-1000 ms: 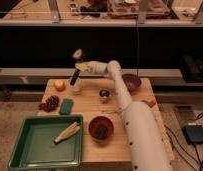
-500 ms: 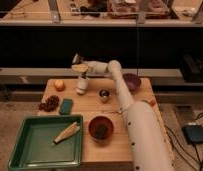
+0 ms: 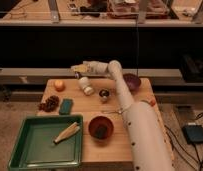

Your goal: Place brush in paper cup

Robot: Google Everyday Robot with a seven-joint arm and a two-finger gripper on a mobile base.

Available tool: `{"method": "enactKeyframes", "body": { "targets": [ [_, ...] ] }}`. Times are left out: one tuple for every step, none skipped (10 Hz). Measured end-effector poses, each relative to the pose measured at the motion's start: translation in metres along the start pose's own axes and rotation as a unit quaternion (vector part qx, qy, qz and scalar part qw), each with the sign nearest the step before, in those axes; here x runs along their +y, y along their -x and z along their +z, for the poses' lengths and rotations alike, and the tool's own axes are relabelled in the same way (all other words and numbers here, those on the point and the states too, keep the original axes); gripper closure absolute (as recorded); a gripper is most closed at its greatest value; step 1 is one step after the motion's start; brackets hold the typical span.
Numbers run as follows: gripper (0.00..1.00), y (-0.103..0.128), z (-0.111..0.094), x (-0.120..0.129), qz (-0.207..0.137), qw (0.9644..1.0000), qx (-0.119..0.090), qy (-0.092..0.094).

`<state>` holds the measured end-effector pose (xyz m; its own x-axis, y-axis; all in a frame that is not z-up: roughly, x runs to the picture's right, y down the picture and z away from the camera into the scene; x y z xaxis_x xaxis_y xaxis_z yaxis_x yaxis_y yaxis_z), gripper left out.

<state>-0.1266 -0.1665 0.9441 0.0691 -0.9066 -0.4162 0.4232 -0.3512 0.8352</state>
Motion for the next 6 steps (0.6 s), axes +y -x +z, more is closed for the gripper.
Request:
{"method": "enactKeyframes", "body": {
  "targets": [
    [0.2, 0.0004, 0.0005, -0.0003, 0.0, 1.0, 0.0, 0.0],
    [0.2, 0.0005, 0.0024, -0.0016, 0.0, 1.0, -0.001, -0.002],
    [0.2, 0.0007, 0.0028, -0.0019, 0.0, 1.0, -0.001, -0.002],
    [0.2, 0.0006, 0.0019, -0.0012, 0.0, 1.0, -0.001, -0.001],
    [0.2, 0.0004, 0.0013, -0.0008, 0.0, 1.0, 0.0, -0.001],
    [0.2, 0.0005, 0.0013, -0.0009, 0.001, 1.0, 0.0, -0.001]
  ]
}}
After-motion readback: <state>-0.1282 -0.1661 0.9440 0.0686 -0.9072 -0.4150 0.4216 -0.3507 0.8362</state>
